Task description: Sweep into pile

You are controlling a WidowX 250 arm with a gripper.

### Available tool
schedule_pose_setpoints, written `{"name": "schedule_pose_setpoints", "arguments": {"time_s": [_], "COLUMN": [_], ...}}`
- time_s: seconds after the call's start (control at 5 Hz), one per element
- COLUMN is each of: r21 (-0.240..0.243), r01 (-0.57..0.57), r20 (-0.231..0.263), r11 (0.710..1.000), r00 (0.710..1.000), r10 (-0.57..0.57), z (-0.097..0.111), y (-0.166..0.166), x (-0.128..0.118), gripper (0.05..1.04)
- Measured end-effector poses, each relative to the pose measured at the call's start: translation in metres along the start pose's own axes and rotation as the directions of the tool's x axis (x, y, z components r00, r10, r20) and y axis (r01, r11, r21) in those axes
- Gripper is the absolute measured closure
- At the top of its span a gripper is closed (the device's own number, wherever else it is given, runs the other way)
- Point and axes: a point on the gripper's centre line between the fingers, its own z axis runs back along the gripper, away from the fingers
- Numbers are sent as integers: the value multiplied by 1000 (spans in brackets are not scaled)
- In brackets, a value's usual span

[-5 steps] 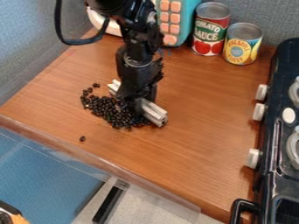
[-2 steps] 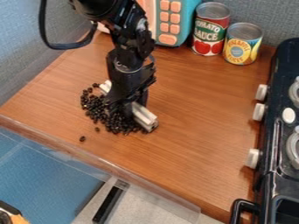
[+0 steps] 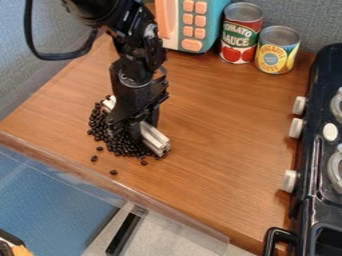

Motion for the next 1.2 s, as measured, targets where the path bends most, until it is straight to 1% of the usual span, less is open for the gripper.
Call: {"name": "schedule_pose_setpoints", "arguments": {"time_s": [0.2,0.4,0.6,0.8,1.0,1.2], "r21": [-19,-123,-137,-96,-55,-44], "r01": [15,-18,-94,-240,-354,-424], "r20": [-12,-29,-42,-34,-18,-18], "r11": [1000,992,986,966,934,905], "r00": [1000,999,995,971,935,906], "r10": [-15,15,89,238,353,424], "z": [3,27,30,10,-7,-10], "y": [-6,-50,-85,-100,-94,-85], "x": [1,7,20,50,77,89], "gripper": [703,703,703,703,703,702]}}
